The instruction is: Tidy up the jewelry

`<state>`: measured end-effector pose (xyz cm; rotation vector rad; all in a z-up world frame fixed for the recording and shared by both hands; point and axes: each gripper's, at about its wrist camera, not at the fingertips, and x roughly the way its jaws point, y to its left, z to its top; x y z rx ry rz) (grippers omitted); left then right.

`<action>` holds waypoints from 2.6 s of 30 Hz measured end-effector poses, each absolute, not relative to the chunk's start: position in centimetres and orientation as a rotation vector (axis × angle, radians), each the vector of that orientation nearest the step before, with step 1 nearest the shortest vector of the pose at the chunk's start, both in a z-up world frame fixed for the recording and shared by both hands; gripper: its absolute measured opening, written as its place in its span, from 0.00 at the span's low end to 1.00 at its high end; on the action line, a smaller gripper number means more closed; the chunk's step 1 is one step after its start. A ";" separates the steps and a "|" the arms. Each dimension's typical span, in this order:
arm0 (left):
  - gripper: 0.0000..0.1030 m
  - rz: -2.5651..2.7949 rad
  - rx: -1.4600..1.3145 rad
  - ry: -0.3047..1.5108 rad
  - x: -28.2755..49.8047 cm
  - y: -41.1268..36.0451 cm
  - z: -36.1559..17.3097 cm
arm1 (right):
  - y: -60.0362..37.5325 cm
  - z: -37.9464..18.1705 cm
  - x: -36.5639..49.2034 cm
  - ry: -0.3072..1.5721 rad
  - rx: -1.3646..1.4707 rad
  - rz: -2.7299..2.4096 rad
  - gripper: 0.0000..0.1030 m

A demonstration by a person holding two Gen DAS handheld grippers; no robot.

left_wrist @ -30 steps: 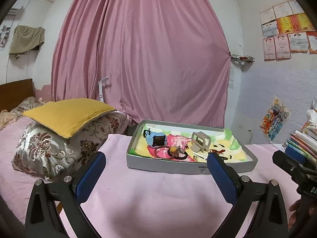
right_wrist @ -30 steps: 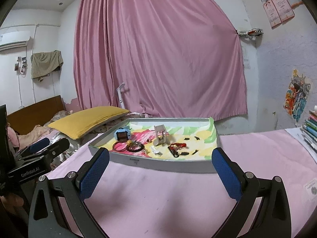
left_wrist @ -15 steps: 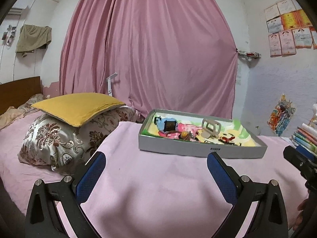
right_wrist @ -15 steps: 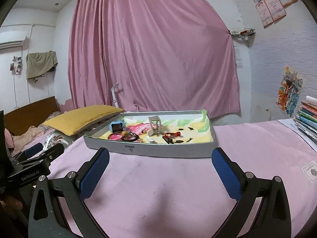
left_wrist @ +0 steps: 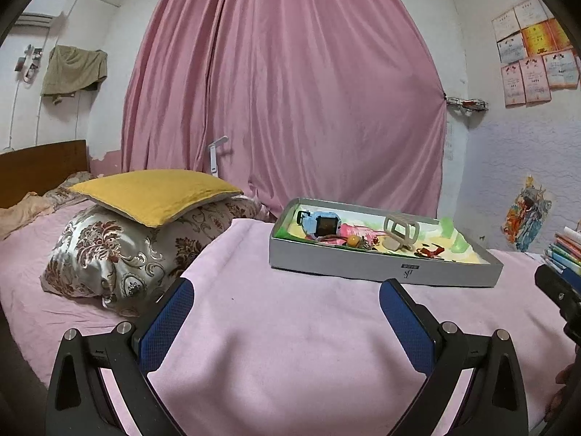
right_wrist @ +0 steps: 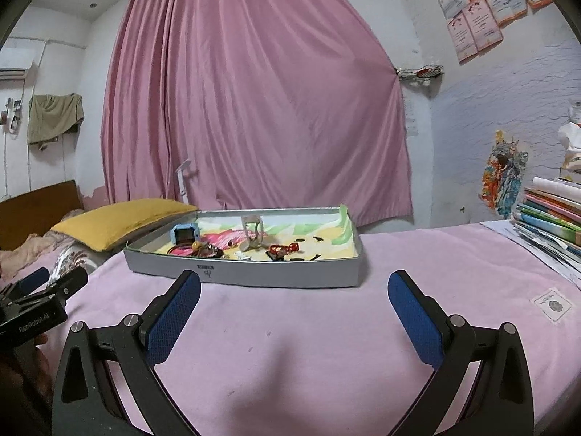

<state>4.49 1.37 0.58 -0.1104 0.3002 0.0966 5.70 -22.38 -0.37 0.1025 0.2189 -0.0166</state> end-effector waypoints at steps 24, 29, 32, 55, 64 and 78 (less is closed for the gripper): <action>0.99 -0.037 -0.074 0.246 3.9 1.2 0.5 | -22.0 -1.3 6.0 0.249 0.092 0.016 0.98; 0.99 -0.035 -0.064 0.246 3.8 1.2 0.5 | -21.9 -1.3 6.1 0.252 0.094 0.017 0.98; 0.99 -0.036 -0.062 0.246 3.8 1.2 0.5 | -21.9 -1.3 6.1 0.253 0.094 0.017 0.98; 0.99 -0.033 -0.055 0.249 4.0 1.2 0.4 | -21.9 -1.3 6.1 0.254 0.094 0.016 0.98; 0.99 -0.032 -0.054 0.249 4.0 1.2 0.4 | -21.9 -1.4 6.0 0.254 0.095 0.016 0.98; 0.99 -0.033 -0.052 0.250 3.9 1.1 0.5 | -21.9 -1.4 6.0 0.254 0.095 0.015 0.98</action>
